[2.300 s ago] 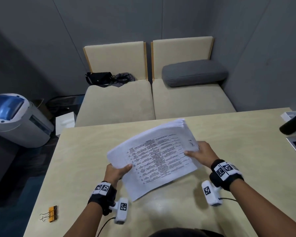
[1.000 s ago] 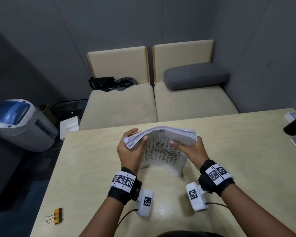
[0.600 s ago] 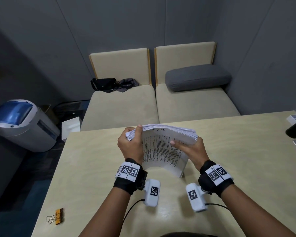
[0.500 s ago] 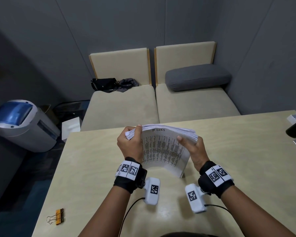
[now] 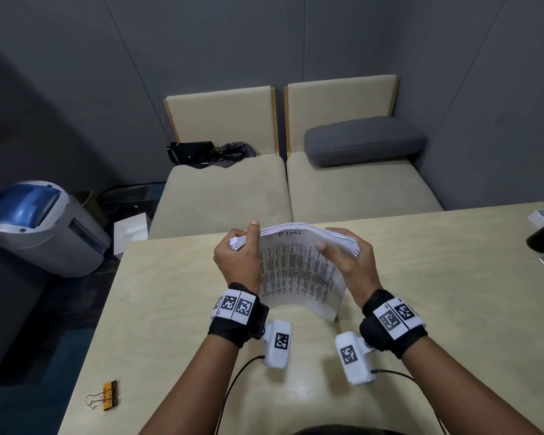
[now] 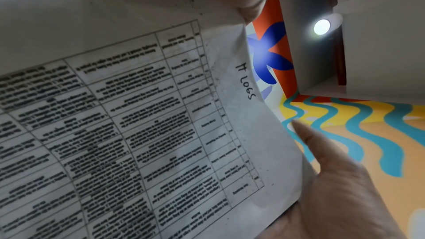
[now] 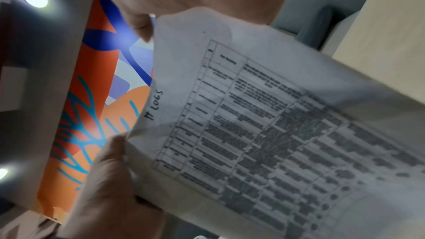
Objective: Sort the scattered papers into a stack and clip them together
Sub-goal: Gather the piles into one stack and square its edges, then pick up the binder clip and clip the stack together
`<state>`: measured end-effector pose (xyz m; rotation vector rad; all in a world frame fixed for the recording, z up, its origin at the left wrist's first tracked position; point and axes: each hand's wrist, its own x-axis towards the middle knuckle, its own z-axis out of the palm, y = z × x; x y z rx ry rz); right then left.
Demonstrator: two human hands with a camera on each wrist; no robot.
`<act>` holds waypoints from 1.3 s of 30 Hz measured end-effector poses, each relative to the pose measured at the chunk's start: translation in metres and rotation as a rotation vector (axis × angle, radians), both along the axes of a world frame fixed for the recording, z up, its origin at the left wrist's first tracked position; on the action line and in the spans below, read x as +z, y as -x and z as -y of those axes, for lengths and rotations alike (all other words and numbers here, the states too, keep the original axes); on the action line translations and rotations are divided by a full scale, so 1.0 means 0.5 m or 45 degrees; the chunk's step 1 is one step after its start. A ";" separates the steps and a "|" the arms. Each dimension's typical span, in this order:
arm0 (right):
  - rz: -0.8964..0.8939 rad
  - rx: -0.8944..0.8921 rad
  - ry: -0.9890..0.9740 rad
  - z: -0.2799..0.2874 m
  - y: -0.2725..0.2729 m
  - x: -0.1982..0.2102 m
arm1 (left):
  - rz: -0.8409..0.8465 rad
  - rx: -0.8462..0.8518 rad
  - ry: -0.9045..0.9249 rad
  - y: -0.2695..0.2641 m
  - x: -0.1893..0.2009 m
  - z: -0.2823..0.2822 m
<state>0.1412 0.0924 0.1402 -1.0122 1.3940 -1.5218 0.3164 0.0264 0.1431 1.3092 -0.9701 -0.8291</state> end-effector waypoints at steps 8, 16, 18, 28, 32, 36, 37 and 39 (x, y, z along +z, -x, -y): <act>-0.131 0.123 -0.274 0.007 0.020 -0.080 | -0.062 -0.291 -0.018 -0.022 -0.046 -0.011; -0.241 0.003 -0.304 0.021 0.033 -0.085 | 0.119 -0.537 -0.149 -0.048 -0.074 -0.019; -0.289 0.084 -0.329 0.017 0.048 -0.083 | 0.139 -0.603 -0.198 -0.051 -0.066 -0.020; -0.888 0.375 -0.619 0.047 0.126 -0.099 | 0.218 -0.701 -0.765 -0.057 -0.274 -0.084; -1.891 0.960 -0.743 0.079 0.077 -0.142 | 0.232 -0.743 -0.864 -0.044 -0.336 -0.106; -1.770 1.077 -0.885 0.094 0.043 -0.177 | 0.285 -0.766 -0.904 -0.049 -0.353 -0.105; -1.769 1.063 -0.874 0.095 0.038 -0.182 | 0.308 -0.774 -0.914 -0.056 -0.359 -0.103; -1.829 1.068 -0.843 0.100 0.030 -0.190 | 0.324 -0.790 -0.918 -0.079 -0.360 -0.095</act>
